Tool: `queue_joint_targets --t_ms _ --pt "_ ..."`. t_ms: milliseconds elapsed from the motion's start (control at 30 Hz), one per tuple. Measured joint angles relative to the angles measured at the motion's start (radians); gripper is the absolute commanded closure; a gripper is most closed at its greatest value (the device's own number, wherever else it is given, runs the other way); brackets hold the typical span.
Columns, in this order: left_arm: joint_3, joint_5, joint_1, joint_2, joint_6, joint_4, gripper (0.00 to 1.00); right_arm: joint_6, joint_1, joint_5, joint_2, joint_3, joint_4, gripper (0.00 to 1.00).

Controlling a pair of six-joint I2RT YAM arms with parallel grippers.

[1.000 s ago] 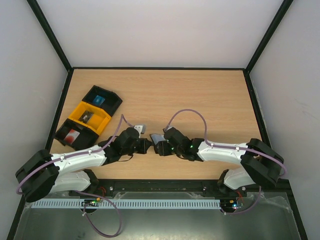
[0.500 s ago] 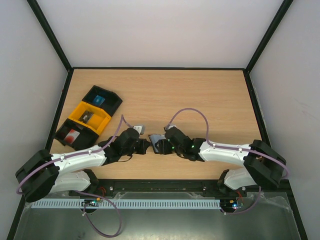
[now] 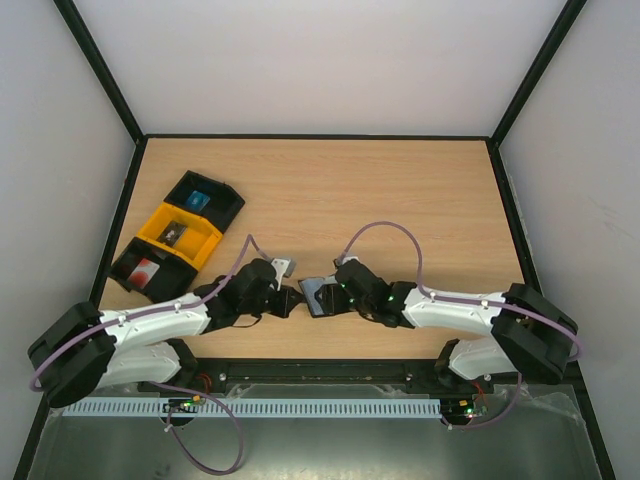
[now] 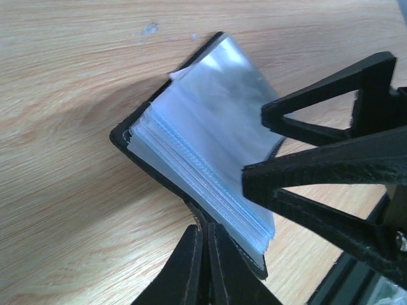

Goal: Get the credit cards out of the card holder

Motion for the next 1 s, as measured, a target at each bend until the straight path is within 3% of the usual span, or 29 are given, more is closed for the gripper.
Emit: queue_joint_targets --t_ms 433,700,1000 --pt "0.000 -0.111 0.000 -0.063 0.007 -0.113 0.96 0.077 0.000 0.066 0.024 -0.081 0.038 0.54" --pt "0.004 -0.146 0.000 -0.034 0.006 -0.142 0.95 0.192 0.000 0.073 -0.075 -0.202 0.111 0.55" --pt "0.011 -0.137 0.000 -0.027 0.006 -0.138 0.97 0.153 0.000 0.061 -0.179 -0.150 0.043 0.44"
